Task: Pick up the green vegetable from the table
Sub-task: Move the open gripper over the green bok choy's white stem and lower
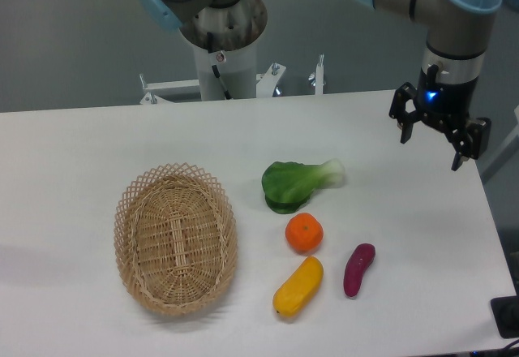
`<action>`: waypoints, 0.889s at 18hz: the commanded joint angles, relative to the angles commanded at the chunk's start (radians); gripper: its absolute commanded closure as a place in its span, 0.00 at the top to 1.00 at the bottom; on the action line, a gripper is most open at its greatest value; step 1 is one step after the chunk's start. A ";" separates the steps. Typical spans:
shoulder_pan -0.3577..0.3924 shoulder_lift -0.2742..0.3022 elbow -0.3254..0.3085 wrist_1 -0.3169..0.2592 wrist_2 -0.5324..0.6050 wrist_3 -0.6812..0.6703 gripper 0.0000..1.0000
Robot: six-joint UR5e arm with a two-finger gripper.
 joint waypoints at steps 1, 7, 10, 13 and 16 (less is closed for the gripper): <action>-0.003 0.000 -0.014 0.018 0.000 -0.009 1.00; -0.005 0.011 -0.072 0.094 0.003 -0.009 1.00; -0.006 0.011 -0.081 0.094 0.003 -0.015 1.00; -0.008 0.014 -0.101 0.095 0.005 -0.018 1.00; -0.023 0.020 -0.156 0.127 0.005 -0.018 1.00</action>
